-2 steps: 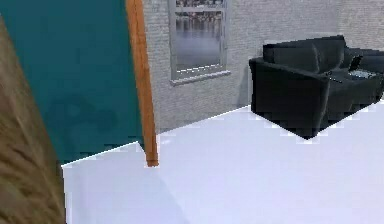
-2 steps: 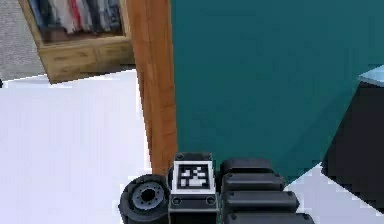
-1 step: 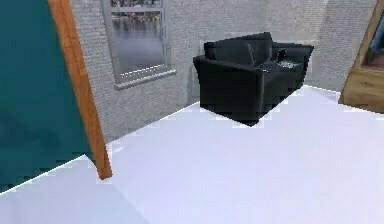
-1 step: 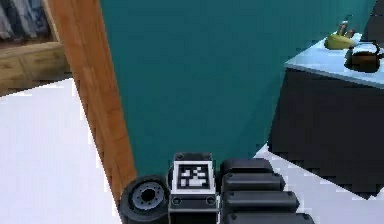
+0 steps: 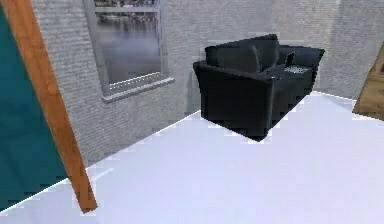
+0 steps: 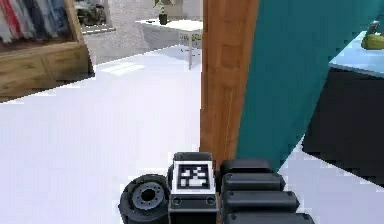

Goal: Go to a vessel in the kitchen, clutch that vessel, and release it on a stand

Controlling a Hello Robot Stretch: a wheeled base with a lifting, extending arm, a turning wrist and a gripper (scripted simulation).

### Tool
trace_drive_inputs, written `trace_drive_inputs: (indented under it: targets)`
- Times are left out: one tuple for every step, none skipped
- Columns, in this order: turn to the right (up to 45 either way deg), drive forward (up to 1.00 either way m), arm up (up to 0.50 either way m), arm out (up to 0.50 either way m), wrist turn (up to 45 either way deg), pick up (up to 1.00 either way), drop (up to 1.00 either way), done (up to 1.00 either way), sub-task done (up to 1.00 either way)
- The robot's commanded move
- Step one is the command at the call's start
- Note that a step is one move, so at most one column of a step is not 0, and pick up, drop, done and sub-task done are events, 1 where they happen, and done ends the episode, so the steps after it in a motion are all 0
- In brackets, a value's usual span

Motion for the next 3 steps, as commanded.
trace_drive_inputs:
  targets:
    - [39.0,0.0,0.0,0.0,0.0,0.0,0.0,0.0,0.0]
    - [0.0,0.55,0.0,0.0,0.0,0.0,0.0,0.0,0.0]
    - [45.0,0.0,0.0,0.0,0.0,0.0,0.0,0.0,0.0]
